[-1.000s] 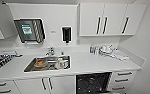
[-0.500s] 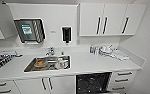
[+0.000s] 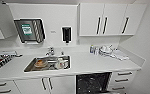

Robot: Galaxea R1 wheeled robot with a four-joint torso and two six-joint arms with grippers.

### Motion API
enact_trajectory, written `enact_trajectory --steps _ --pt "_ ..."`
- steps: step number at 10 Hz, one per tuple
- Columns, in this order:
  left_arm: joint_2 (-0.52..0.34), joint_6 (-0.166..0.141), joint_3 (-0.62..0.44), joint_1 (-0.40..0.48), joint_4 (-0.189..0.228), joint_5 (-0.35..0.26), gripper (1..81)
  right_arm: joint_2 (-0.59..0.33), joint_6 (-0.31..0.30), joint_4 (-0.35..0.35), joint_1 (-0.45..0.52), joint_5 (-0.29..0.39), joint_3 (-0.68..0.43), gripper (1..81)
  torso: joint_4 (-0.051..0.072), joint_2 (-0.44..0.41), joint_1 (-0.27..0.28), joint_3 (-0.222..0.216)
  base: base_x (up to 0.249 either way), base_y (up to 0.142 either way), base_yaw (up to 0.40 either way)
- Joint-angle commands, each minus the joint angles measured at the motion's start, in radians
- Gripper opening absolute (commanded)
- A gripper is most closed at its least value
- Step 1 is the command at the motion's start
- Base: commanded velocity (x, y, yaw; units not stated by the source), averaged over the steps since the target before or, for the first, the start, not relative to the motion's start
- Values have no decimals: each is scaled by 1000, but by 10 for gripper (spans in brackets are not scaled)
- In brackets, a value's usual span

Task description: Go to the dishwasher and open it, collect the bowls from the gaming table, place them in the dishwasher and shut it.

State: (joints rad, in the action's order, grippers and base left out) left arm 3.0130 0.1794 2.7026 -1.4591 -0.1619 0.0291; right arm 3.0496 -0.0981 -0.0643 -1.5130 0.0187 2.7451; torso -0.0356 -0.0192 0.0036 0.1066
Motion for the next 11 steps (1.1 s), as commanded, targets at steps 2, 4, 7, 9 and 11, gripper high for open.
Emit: enact_trajectory --steps 2,4,7,9,11 --pt "-20 0 0 41 4 -61 811 2 -2 -5 47 53 -3 811 0 0 0 0 0 0 0" --pt "-26 2 0 39 4 -66 811 2 -2 -5 50 47 -3 811 0 0 0 0 0 0 0" --pt "-32 2 0 39 1 -69 811 2 3 -8 52 46 -4 811 0 0 0 0 0 0 97" --pt "-32 2 0 39 -2 -69 811 2 3 -9 52 46 -1 811 0 0 0 0 0 0 139" --pt "-34 2 0 39 -2 -69 811 1 3 -9 52 46 -1 811 0 0 0 0 0 0 171"
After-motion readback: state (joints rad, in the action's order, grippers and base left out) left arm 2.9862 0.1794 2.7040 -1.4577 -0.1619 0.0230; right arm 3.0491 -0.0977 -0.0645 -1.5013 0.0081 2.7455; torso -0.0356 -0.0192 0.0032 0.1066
